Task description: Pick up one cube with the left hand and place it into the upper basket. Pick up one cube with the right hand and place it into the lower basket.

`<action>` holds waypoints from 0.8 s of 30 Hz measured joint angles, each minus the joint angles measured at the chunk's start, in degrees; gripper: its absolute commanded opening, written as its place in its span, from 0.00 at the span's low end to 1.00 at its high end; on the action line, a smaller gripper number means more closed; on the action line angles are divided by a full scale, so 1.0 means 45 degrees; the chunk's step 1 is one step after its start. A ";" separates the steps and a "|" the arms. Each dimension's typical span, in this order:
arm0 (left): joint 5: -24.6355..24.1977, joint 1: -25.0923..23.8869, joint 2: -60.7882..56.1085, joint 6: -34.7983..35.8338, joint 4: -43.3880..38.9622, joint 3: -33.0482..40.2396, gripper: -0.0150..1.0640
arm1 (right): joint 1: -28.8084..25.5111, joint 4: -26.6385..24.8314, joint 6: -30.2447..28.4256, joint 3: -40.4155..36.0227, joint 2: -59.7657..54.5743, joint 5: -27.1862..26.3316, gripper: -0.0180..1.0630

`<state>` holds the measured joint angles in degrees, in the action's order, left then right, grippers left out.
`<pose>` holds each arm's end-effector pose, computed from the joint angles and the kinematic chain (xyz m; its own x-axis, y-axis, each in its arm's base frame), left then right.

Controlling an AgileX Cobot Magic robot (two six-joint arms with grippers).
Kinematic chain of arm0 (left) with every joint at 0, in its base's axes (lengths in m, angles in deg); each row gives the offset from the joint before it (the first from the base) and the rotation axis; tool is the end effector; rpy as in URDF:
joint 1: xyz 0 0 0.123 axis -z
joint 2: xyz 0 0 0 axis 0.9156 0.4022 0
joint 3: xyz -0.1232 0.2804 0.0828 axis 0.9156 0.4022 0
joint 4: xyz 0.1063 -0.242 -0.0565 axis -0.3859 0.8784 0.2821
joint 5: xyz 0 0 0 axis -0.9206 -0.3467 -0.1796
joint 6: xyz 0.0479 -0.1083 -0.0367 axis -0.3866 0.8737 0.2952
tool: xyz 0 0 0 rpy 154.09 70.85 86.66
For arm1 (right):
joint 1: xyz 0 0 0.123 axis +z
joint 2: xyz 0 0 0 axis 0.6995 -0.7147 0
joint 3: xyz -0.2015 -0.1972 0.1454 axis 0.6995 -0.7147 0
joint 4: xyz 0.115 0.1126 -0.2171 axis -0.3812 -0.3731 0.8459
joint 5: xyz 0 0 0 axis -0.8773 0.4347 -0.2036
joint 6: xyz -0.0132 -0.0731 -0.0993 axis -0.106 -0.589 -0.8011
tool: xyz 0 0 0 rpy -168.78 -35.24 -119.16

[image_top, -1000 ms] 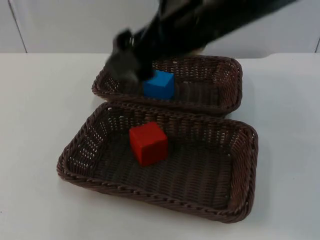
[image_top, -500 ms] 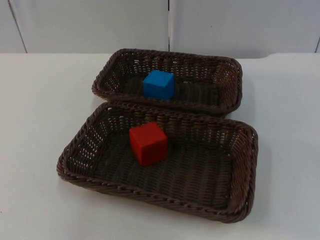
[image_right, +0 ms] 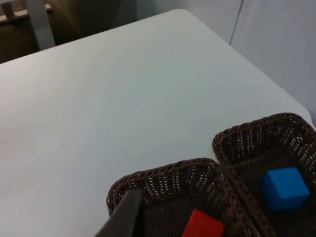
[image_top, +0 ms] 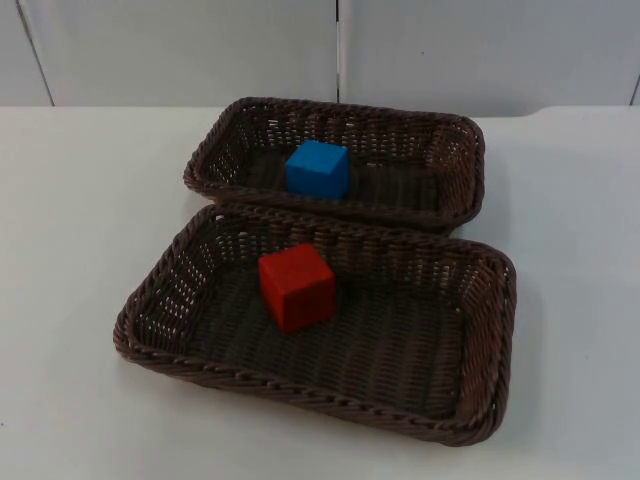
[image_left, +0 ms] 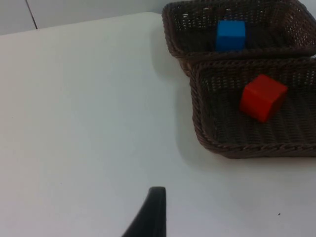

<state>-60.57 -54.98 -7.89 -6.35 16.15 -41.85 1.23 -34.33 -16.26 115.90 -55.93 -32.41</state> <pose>0.0062 -0.0117 0.2702 -0.4514 0.1180 -0.8845 0.2788 0.9602 -0.0141 0.2261 0.2510 0.4067 -0.2002 -0.4691 -0.8601 -0.8296 0.5482 -0.1059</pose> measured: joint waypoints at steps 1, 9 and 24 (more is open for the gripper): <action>0.0000 0.0000 0.0000 0.0000 0.0000 0.0000 0.83 | 0.0000 0.0127 0.0083 0.0000 0.0136 0.0099 0.99; 0.0000 0.0000 0.0000 0.0000 0.0000 0.0000 0.83 | 0.0000 0.0250 0.0604 0.0000 0.1011 0.0547 0.99; 0.0000 0.0000 0.0000 0.0000 0.0000 0.0000 0.83 | 0.0000 0.0250 0.1481 -0.2289 0.3194 0.1039 0.99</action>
<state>-60.57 -54.98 -7.89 -6.35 16.15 -41.85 1.23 -33.21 -9.59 105.60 -41.56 -27.74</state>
